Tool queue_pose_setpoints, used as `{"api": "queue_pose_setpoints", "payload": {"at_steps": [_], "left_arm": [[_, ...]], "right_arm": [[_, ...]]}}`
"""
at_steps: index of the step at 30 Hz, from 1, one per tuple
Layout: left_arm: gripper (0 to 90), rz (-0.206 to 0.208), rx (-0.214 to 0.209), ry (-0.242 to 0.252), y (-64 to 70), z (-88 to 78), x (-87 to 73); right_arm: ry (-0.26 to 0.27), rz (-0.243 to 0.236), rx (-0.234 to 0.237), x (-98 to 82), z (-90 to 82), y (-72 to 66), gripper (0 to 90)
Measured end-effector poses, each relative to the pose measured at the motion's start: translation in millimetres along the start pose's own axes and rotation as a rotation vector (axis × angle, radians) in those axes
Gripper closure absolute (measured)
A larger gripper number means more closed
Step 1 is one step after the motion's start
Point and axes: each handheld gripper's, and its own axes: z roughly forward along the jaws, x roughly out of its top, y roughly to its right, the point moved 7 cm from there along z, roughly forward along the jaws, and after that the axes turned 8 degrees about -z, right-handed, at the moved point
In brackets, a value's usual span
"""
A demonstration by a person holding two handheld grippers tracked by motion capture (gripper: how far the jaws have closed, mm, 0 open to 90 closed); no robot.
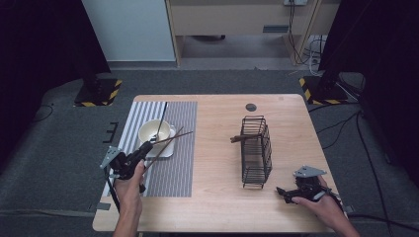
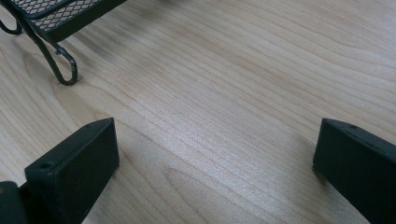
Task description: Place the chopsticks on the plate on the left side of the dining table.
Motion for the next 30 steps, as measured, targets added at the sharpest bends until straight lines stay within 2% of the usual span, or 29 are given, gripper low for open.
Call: {"api": "queue_pose_setpoints", "payload": {"at_steps": [16,21,30], "left_arm": [[83.2,-0.006,0.025,0.006,-11.9,-9.6,-0.5],[83.2,0.008,0.040,0.004,-17.4,-14.1,-1.1],[83.2,0.015,0.044,0.003,-18.5,-14.3,-2.6]], "right_arm": [[0.000,0.000,0.000,0.0,0.0,0.0,0.2],[0.000,0.000,0.000,0.0,0.0,0.0,0.2],[0.000,0.000,0.001,0.0,0.0,0.0,0.2]]}}
